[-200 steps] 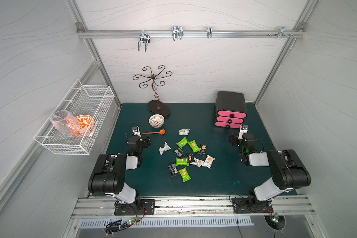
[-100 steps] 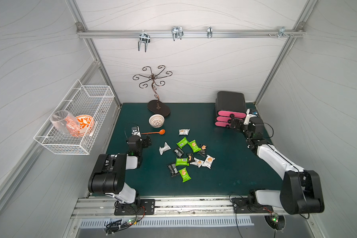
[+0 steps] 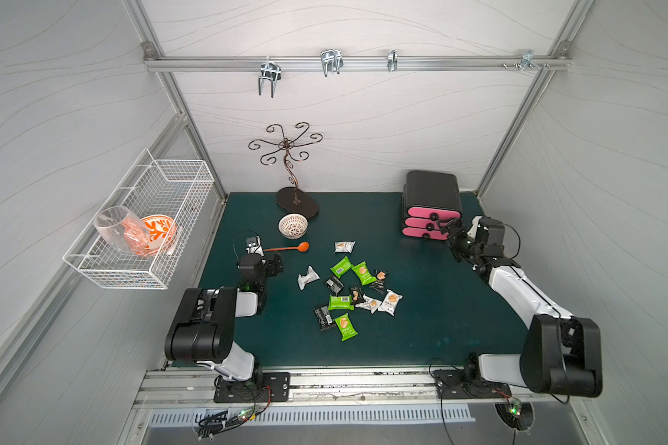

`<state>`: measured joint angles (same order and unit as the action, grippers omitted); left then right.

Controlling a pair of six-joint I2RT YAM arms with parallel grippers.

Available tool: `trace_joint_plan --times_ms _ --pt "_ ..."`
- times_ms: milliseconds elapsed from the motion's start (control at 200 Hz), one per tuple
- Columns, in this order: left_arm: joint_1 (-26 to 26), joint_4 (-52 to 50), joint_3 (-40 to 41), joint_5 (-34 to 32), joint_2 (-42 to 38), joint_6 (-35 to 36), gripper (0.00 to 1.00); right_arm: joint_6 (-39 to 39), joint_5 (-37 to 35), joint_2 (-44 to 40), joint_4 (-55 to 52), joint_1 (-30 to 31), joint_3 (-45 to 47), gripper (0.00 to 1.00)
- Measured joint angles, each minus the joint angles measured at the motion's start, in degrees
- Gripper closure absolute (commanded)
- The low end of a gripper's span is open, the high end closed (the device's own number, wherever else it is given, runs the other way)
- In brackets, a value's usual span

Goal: Place the cookies into the drawer by color
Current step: Open the drawer in the storage box.

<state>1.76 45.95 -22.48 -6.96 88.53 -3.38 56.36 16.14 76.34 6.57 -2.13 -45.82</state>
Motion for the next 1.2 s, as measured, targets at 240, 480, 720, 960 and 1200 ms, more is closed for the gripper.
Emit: trace_joint_plan --times_ms 240,480,720,960,1200 --pt "0.0 -8.68 0.11 -3.17 -11.87 -2.82 0.0 6.19 5.9 6.4 2.64 -3.1 -4.76 0.05" --pt "-3.41 -29.88 -3.26 -0.94 -30.05 -7.93 0.0 9.86 9.22 11.04 5.97 -1.9 -7.1 0.08" --pt "-19.61 -44.19 -14.16 8.0 -34.05 -8.33 0.02 11.74 10.14 15.23 8.63 -0.7 -8.22 0.22" --pt "-28.15 -48.48 -20.61 17.03 -28.11 -7.67 0.03 15.28 9.49 19.04 13.73 -0.07 -7.69 0.39" --pt "-30.01 -48.63 -21.66 21.0 -24.68 -8.22 0.03 15.67 8.61 20.0 15.28 -0.07 -9.35 0.48"
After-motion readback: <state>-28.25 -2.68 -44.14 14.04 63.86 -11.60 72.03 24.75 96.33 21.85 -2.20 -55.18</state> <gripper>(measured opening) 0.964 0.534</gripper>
